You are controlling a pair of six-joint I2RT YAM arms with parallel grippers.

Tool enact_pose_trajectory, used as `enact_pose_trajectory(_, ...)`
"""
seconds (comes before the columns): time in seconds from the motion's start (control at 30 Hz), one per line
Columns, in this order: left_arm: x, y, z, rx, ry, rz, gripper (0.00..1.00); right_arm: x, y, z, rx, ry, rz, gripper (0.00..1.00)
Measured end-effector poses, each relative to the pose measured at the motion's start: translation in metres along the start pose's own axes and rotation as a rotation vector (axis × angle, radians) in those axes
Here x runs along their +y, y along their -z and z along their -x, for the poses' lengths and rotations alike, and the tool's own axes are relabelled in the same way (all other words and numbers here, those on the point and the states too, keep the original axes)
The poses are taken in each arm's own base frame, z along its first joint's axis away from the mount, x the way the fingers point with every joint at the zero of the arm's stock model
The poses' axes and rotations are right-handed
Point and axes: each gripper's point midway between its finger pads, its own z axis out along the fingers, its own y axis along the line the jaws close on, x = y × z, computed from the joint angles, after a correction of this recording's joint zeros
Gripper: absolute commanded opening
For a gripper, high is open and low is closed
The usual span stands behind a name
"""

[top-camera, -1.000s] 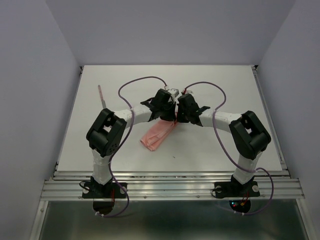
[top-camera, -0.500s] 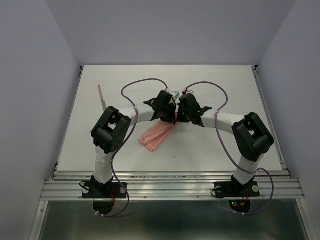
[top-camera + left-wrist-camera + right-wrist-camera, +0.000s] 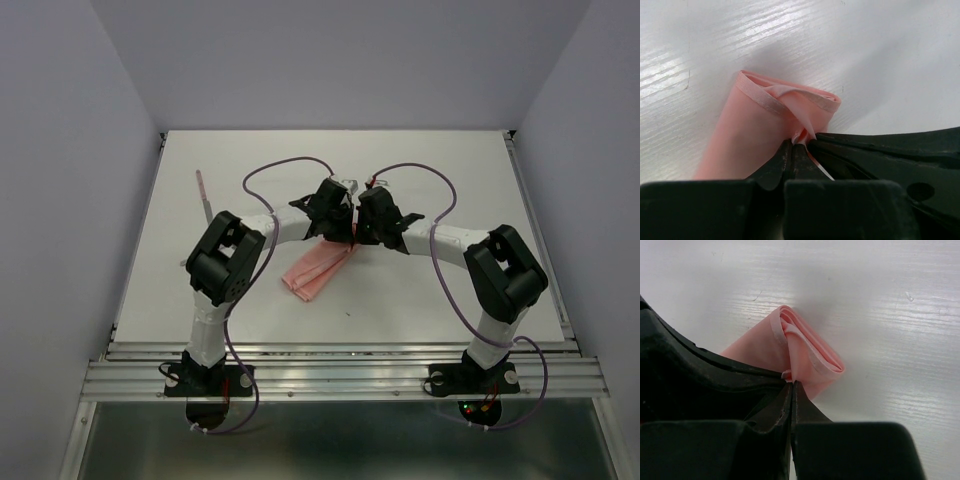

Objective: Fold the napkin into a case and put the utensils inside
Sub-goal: Stuff the top corner of the square-folded napkin into the folded napkin.

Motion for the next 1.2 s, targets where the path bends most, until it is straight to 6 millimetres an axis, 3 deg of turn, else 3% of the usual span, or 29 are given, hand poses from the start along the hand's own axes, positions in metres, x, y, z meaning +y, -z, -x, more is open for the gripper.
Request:
enact_pose_trajectory(0.3,-0.002,-0.007,0.001,-0.003,0.034,-0.005,0.01,0.001,0.000,-0.001,0.004,0.000,0.006,0.01)
enact_pose_trajectory(0.47,-0.002,-0.007,0.001,-0.004,0.036,-0.003,0.15,0.000,0.000,-0.001,0.003,0.001,0.002,0.01)
enact_pose_trajectory(0.63,-0.001,-0.003,0.002,-0.010,0.027,0.004,0.37,-0.003,0.000,-0.003,0.005,0.002,-0.008,0.01)
enact_pose_trajectory(0.83,-0.007,0.012,0.014,-0.043,0.010,-0.002,0.42,-0.008,-0.001,-0.004,0.001,0.003,-0.028,0.01)
enact_pose_trajectory(0.93,-0.013,0.019,0.019,-0.060,0.005,-0.014,0.41,-0.007,-0.001,-0.003,0.000,0.002,-0.028,0.01)
enact_pose_trajectory(1.03,-0.018,0.024,0.023,-0.071,0.000,-0.023,0.32,-0.007,-0.001,-0.003,-0.001,0.002,-0.028,0.01)
enact_pose_trajectory(1.13,-0.019,0.028,0.024,-0.076,-0.006,-0.019,0.00,-0.007,-0.001,-0.003,-0.001,0.002,-0.027,0.01)
enact_pose_trajectory(1.2,-0.019,0.031,0.026,-0.083,-0.016,-0.016,0.00,-0.006,-0.001,-0.004,0.001,0.002,-0.023,0.01)
